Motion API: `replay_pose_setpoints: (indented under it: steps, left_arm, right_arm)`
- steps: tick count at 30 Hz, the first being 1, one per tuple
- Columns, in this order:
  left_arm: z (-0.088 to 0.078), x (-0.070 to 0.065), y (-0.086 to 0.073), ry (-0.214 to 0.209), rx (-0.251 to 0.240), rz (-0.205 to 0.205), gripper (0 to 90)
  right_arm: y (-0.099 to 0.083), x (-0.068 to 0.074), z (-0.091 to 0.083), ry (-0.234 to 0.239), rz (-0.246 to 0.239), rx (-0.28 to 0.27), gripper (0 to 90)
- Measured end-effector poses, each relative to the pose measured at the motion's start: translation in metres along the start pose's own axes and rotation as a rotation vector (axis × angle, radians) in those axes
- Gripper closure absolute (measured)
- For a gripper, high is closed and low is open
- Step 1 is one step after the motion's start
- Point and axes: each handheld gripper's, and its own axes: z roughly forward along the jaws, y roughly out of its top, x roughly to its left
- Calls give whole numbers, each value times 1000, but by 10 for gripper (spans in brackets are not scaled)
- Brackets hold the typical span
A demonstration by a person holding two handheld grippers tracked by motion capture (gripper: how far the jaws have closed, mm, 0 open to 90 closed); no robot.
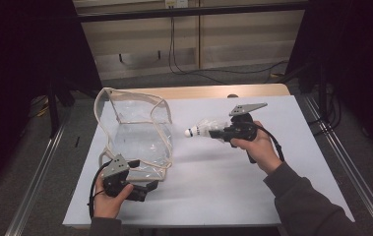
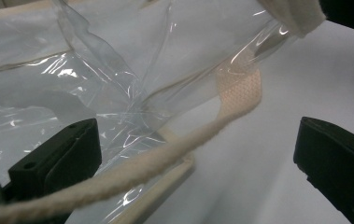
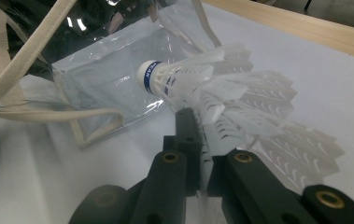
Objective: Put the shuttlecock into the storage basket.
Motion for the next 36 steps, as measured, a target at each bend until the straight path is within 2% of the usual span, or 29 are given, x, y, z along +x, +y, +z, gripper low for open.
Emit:
replay_pose_setpoints:
  steps: [15, 36]
  left_arm:
    - [0, 0, 0, -1, 0, -1, 9]
    - [0, 0, 0, -2, -2, 0, 9]
  right_arm:
    - [18, 6, -2, -6, -25, 16, 884]
    - [37, 11, -3, -1, -35, 1, 884]
